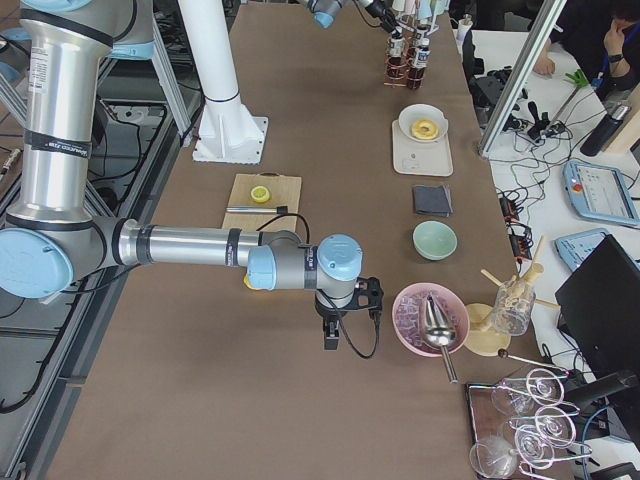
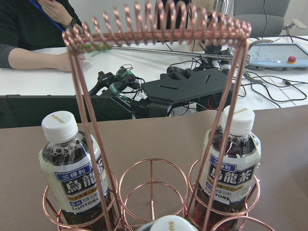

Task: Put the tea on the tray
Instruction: 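Reach the left gripper to a tea bottle in the copper rack and grasp it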

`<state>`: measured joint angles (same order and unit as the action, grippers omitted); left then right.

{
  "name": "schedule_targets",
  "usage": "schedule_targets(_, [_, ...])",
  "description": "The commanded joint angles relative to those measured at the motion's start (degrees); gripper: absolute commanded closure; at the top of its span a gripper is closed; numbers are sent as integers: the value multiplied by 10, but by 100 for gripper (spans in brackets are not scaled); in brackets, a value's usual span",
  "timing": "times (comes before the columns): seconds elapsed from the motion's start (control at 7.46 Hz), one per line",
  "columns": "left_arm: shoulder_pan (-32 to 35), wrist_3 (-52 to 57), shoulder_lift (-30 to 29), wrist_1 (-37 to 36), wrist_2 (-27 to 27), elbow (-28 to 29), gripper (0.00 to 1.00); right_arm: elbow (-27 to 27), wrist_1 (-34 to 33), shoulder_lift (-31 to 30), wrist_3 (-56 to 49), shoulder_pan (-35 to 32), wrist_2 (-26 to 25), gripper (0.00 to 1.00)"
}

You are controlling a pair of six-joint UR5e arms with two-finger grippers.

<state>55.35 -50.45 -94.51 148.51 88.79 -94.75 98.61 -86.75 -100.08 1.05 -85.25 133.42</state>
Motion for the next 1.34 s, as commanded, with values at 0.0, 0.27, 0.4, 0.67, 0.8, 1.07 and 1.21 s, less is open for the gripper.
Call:
schedule_targets(0.0, [0, 0, 0, 0, 2, -7, 100, 0, 1, 1, -1, 0, 0, 0])
schedule_targets(0.27, [6, 1, 3, -6, 5, -38, 100, 0, 0, 1, 0, 0, 0, 0])
schedule_targets(0.4, [14, 3, 6, -21, 9, -54, 100, 0, 0, 1, 0, 0, 0, 0])
schedule_targets(0.67, [77, 41, 6, -74, 77, -101, 100, 0, 0, 0, 0, 0, 0, 0])
schedule_targets(0.8, [101, 42, 1, -100, 108, -122, 100, 0, 0, 1, 0, 0, 0, 0])
schedule_targets(1.07, [145, 42, -13, -163, 184, -175, 100, -1, 0, 0, 0, 0, 0, 0])
schedule_targets(1.21, [166, 42, -26, -200, 216, -197, 100, -1, 0, 0, 0, 0, 0, 0])
